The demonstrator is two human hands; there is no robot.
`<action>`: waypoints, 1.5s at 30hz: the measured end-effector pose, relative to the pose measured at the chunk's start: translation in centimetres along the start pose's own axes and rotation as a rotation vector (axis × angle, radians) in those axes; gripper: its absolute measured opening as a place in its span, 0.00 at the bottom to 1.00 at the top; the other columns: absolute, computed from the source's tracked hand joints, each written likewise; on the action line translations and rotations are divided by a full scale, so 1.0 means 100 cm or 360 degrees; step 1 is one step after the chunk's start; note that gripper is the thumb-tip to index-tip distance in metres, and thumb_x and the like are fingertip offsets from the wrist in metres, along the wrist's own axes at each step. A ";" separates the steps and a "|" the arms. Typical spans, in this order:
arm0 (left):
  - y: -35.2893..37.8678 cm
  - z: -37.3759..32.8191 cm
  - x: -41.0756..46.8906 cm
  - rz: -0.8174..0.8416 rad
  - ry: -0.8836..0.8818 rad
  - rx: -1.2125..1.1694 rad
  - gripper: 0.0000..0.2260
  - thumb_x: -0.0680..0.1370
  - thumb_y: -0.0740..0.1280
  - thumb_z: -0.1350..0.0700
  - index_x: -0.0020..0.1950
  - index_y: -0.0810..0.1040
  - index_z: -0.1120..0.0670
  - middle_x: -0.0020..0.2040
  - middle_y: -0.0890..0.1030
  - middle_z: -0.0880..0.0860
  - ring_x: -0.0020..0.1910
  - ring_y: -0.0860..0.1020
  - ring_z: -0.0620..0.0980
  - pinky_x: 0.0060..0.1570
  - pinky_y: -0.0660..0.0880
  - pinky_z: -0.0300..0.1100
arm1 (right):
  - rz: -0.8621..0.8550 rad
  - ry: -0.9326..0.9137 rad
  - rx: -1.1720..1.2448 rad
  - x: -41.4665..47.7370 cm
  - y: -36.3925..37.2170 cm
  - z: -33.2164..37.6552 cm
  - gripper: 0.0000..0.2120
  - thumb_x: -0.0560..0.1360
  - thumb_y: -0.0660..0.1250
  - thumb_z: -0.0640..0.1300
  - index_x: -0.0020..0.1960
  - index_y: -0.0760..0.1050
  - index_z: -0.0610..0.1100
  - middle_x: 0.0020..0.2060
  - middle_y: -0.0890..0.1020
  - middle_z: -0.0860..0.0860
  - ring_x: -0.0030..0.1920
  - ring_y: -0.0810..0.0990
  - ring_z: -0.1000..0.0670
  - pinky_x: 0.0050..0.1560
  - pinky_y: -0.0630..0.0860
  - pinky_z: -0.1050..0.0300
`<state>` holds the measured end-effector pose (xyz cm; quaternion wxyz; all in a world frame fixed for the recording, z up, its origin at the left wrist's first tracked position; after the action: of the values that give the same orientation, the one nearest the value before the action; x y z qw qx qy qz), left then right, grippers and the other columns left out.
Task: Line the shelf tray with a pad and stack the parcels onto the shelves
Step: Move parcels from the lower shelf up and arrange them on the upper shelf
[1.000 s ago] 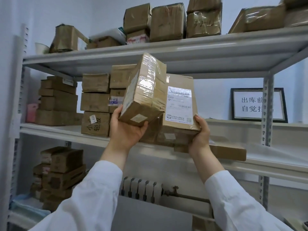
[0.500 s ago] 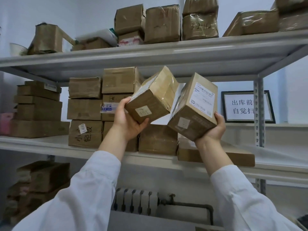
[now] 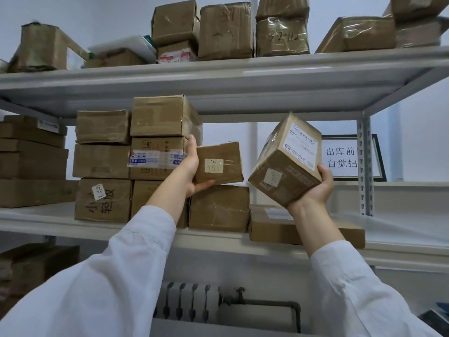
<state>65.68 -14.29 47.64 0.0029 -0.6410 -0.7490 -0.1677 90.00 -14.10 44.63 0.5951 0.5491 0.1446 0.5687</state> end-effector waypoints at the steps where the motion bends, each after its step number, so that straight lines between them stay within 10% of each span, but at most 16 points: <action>1: 0.001 0.001 0.001 -0.0004 -0.0002 0.0045 0.35 0.72 0.54 0.28 0.67 0.68 0.53 0.52 0.78 0.54 0.53 0.77 0.54 0.34 0.81 0.43 | -0.0006 0.0004 -0.0001 0.001 -0.001 0.000 0.15 0.74 0.58 0.56 0.48 0.78 0.48 0.38 0.83 0.50 0.43 0.81 0.47 0.52 0.75 0.50; 5: -0.001 0.005 0.011 -0.0075 0.0099 0.0368 0.42 0.70 0.58 0.30 0.74 0.61 0.57 0.73 0.65 0.55 0.64 0.72 0.57 0.32 0.80 0.40 | -0.0034 0.0043 -0.0038 0.007 -0.006 -0.001 0.17 0.72 0.59 0.57 0.49 0.79 0.47 0.41 0.82 0.49 0.46 0.80 0.45 0.59 0.72 0.46; 10: -0.002 0.001 0.021 -0.0239 0.0426 0.0991 0.35 0.77 0.57 0.36 0.75 0.58 0.59 0.71 0.66 0.57 0.50 0.75 0.53 0.40 0.78 0.43 | -0.0046 0.0106 -0.0055 0.011 -0.005 -0.004 0.17 0.71 0.60 0.58 0.49 0.79 0.48 0.41 0.82 0.49 0.48 0.80 0.45 0.61 0.71 0.46; 14: -0.006 -0.003 0.023 -0.0332 0.0558 0.1392 0.33 0.78 0.51 0.36 0.74 0.60 0.59 0.71 0.68 0.60 0.68 0.68 0.60 0.61 0.68 0.53 | -0.0043 0.0144 -0.0088 0.011 0.003 -0.003 0.18 0.69 0.61 0.59 0.51 0.79 0.48 0.45 0.82 0.49 0.51 0.80 0.44 0.61 0.71 0.44; 23: -0.018 -0.025 0.003 -0.0627 0.0965 0.1570 0.24 0.81 0.56 0.45 0.75 0.55 0.47 0.69 0.69 0.58 0.58 0.75 0.59 0.39 0.67 0.45 | -0.0085 0.0335 -0.0414 0.012 0.047 -0.006 0.21 0.72 0.57 0.64 0.47 0.79 0.50 0.48 0.84 0.50 0.53 0.81 0.46 0.57 0.74 0.47; 34: 0.021 -0.057 0.009 -0.0069 0.1511 0.1448 0.27 0.76 0.49 0.37 0.73 0.64 0.43 0.73 0.67 0.46 0.74 0.56 0.50 0.71 0.50 0.50 | 0.0013 0.0471 -0.0615 0.026 0.107 -0.015 0.26 0.71 0.57 0.67 0.52 0.80 0.48 0.51 0.84 0.47 0.50 0.81 0.43 0.47 0.76 0.48; 40: 0.023 -0.068 0.021 0.0049 0.1481 0.0952 0.18 0.79 0.62 0.47 0.68 0.71 0.45 0.61 0.77 0.43 0.65 0.69 0.46 0.72 0.56 0.56 | 0.0278 0.0633 -0.0718 0.033 0.129 -0.031 0.37 0.70 0.53 0.73 0.52 0.82 0.42 0.51 0.84 0.40 0.53 0.82 0.37 0.59 0.74 0.40; 45: 0.011 -0.080 0.028 0.0034 0.1411 0.0465 0.16 0.78 0.65 0.60 0.66 0.74 0.56 0.57 0.78 0.45 0.59 0.75 0.42 0.53 0.70 0.21 | 0.0428 0.0429 -0.1009 0.045 0.145 -0.028 0.39 0.70 0.54 0.74 0.55 0.80 0.41 0.53 0.83 0.42 0.53 0.82 0.40 0.53 0.78 0.47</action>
<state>64.51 -13.47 56.05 0.4147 -0.5080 -0.6846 -0.3181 81.67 -12.58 57.52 0.6312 0.2717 -0.0352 0.7256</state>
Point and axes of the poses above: each hand's wrist, its own x-axis towards the middle knuckle, its own y-axis out of the palm, z = x × y, the point moved 7 cm from there along x, towards the middle knuckle
